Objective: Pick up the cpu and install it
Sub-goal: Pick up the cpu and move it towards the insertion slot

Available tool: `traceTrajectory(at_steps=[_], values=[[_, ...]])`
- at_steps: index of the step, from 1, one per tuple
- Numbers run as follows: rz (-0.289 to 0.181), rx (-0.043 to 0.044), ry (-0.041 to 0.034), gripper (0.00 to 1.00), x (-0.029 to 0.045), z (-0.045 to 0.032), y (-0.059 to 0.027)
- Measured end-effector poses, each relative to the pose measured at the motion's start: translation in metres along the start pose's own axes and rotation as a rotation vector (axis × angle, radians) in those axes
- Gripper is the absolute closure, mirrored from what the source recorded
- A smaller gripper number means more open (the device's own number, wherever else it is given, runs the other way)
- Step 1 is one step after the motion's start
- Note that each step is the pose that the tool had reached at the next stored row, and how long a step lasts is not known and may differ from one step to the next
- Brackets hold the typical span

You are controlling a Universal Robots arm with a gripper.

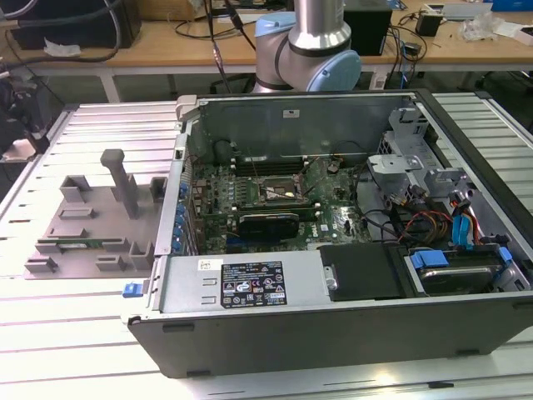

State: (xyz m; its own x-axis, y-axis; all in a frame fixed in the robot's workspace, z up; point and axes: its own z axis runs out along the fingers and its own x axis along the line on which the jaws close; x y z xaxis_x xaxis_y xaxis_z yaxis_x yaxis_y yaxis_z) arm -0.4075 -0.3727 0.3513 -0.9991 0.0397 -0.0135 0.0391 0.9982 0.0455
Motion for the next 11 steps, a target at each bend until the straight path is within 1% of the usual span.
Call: traceTrajectory(at_steps=[2, 4, 8, 11], values=[[0.000, 0.0000, 0.0000, 0.46, -0.0002, -0.0114, 0.0005], [0.000, -0.0001, 0.0000, 0.46, -0.0002, -0.0154, 0.0007], [0.000, 0.0000, 0.0000, 0.46, -0.0004, -0.0304, 0.0015], [0.000, 0.0000, 0.0000, 0.46, -0.0005, -0.0382, 0.0020]])
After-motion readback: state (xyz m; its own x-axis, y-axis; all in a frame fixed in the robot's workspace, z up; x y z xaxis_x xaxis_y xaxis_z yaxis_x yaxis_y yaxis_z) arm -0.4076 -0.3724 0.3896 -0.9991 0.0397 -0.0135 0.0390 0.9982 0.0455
